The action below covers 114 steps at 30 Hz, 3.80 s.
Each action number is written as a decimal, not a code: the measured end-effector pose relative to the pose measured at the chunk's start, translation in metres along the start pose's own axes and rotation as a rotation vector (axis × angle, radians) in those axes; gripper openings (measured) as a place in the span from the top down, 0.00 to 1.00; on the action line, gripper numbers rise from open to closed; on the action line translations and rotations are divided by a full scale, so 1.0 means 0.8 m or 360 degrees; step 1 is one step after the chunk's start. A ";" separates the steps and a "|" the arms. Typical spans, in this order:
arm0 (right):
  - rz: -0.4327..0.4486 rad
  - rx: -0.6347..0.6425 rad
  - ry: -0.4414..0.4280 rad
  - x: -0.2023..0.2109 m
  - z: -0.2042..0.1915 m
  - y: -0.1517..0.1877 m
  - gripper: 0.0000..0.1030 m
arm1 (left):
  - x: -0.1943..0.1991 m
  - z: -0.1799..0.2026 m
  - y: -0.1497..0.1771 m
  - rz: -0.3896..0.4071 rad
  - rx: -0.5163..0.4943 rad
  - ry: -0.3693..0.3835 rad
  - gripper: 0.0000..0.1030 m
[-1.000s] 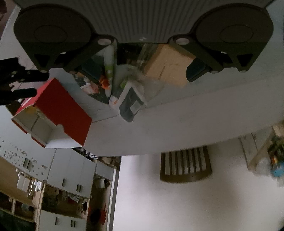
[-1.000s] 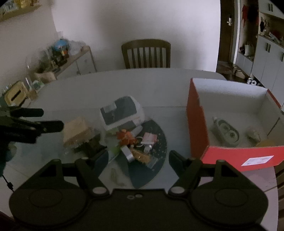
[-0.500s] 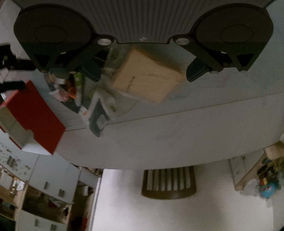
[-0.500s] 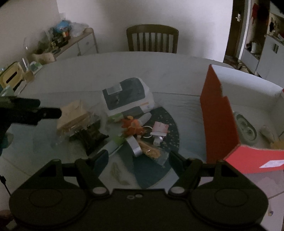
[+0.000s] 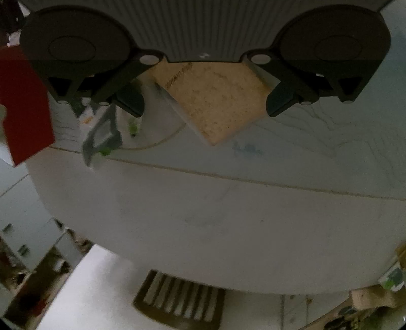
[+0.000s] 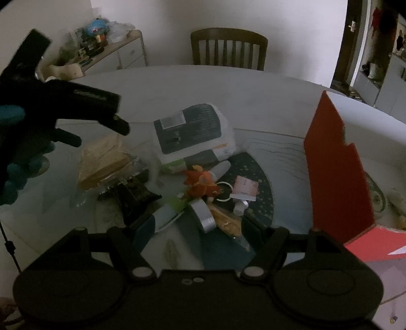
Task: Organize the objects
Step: 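Grasp the bread-like sponge block with the left gripper, then grasp the silver tape roll with the right gripper while the left holds the sponge block, then carry the sponge block and silver roll with both grippers over the red box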
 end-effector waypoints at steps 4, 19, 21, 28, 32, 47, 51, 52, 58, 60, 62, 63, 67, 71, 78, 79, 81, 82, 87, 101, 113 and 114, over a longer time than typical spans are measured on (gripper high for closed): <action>-0.0007 0.0017 0.0010 -0.008 0.000 -0.001 0.27 | -0.018 0.000 0.004 -0.0041 0.0006 -0.0120 0.01; -0.0040 0.0042 0.0009 -0.037 -0.005 0.001 0.30 | -0.007 -0.011 0.038 0.0052 -0.0180 -0.0268 0.01; -0.0042 0.0041 0.0004 -0.038 -0.006 0.001 0.30 | 0.000 -0.015 0.042 0.0082 -0.0159 -0.0285 0.01; -0.0045 0.0082 0.0011 -0.039 -0.011 0.002 0.34 | -0.019 -0.046 0.047 -0.0166 0.0182 -0.0205 0.01; -0.0049 0.0116 0.0029 -0.042 -0.013 0.002 0.44 | -0.020 -0.046 0.045 -0.0156 0.0130 -0.0208 0.01; -0.0005 0.0063 0.0051 -0.031 -0.004 0.000 0.81 | 0.008 -0.068 0.053 -0.0017 -0.0018 -0.0191 0.28; 0.0016 0.0013 0.0031 -0.017 -0.001 0.002 0.87 | 0.019 -0.067 0.057 0.0010 -0.0032 -0.0180 0.28; 0.0019 0.0001 0.0026 -0.013 -0.001 0.003 0.88 | 0.026 -0.064 0.059 0.0022 -0.0040 -0.0177 0.28; 0.0054 -0.0042 -0.0020 0.015 0.001 0.011 0.90 | 0.061 -0.047 0.074 0.0062 -0.0125 -0.0114 0.28; 0.0057 -0.0017 -0.0020 0.017 0.001 0.011 0.90 | 0.069 -0.044 0.079 0.0070 -0.0132 -0.0094 0.28; 0.0055 -0.0001 0.0012 0.015 0.004 0.010 0.89 | 0.078 -0.042 0.084 0.0079 -0.0130 -0.0081 0.28; 0.0050 -0.0005 -0.0009 0.013 0.005 0.009 0.89 | 0.084 -0.043 0.092 0.0083 -0.0127 -0.0079 0.28; 0.0043 0.0053 -0.0023 0.002 0.003 0.007 0.82 | 0.086 -0.041 0.097 0.0093 -0.0123 -0.0080 0.28; 0.0020 0.0083 -0.0033 -0.014 -0.002 0.008 0.79 | 0.100 -0.042 0.107 0.0097 -0.0129 -0.0093 0.28; -0.0002 0.0073 -0.0057 -0.028 0.000 0.006 0.75 | 0.100 -0.052 0.119 0.0079 -0.0099 -0.0100 0.28; -0.0004 0.0083 -0.0050 -0.029 0.000 0.006 0.75 | 0.100 -0.053 0.121 0.0074 -0.0099 -0.0098 0.28; -0.0004 0.0106 -0.0037 -0.033 -0.001 0.004 0.76 | 0.100 -0.054 0.123 0.0070 -0.0103 -0.0099 0.28; -0.0002 0.0113 -0.0029 -0.034 -0.001 0.003 0.76 | 0.101 -0.054 0.124 0.0070 -0.0106 -0.0099 0.28; 0.0039 0.0136 0.0001 -0.034 -0.005 -0.001 0.87 | 0.105 -0.049 0.127 0.0088 -0.0161 -0.0096 0.28; 0.0167 -0.0075 -0.0056 0.045 0.023 0.003 0.88 | 0.115 -0.004 0.133 0.0103 -0.0285 -0.0004 0.28; 0.0306 -0.0210 -0.0047 0.130 0.098 -0.002 0.88 | 0.139 0.123 0.141 0.0161 -0.0530 0.0172 0.28; 0.0318 -0.0221 -0.0040 0.136 0.107 -0.001 0.88 | 0.139 0.135 0.143 0.0164 -0.0548 0.0184 0.28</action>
Point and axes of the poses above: each gripper's, at about its wrist camera, not at the fingertips, and x roughly against the way its jaws point, z to its right, y to its underside, the point moved 5 cm from there along -x, roughly the way its jaws point, and after that the axes turned 7 degrees about x, right-handed, at the moved point
